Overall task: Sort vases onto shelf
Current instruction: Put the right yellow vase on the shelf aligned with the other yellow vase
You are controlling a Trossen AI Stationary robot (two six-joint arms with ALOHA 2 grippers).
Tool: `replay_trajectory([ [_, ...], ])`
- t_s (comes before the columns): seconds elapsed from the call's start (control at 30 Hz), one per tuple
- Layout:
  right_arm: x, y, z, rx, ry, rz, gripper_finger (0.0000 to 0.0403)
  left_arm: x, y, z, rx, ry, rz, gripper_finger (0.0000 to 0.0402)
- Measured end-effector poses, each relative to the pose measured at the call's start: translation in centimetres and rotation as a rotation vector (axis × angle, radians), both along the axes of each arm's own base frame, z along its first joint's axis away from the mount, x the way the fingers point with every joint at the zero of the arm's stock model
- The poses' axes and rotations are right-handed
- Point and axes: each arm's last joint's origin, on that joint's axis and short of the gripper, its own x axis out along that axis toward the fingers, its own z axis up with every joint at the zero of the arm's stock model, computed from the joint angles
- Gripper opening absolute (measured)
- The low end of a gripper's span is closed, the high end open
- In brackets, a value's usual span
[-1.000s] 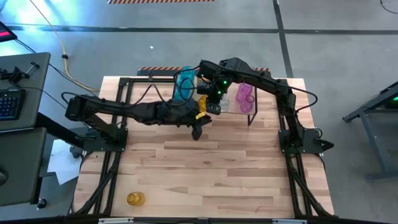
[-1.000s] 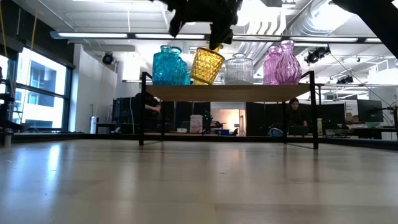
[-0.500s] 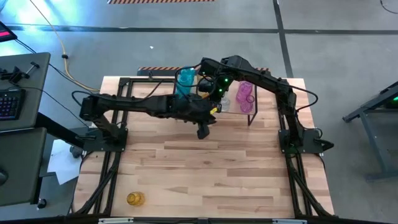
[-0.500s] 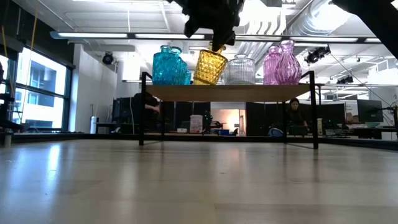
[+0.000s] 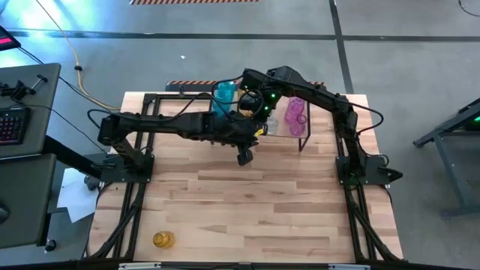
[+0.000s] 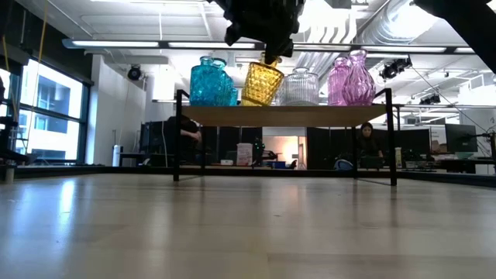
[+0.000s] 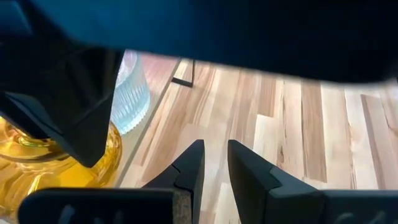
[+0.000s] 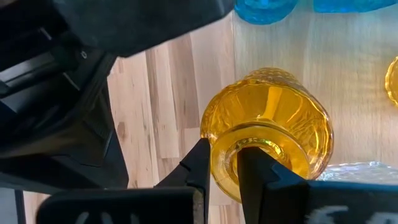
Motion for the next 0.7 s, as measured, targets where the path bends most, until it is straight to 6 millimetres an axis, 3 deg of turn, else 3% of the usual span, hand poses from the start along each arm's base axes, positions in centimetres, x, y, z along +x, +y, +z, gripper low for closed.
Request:
replay_trajectory([
  [0.4,0.1,0.0,-0.1,-0.002,-0.007,0.004,0.0056,-0.4,-0.5,0.0,-0.031,0.027,0.017,0.0062],
  [0.7,0.2,0.0,0.0,0.011,-0.019,0.000,0.0055,-1.2,-1.1,0.5,-0.046,0.039,0.011,0.0062],
])
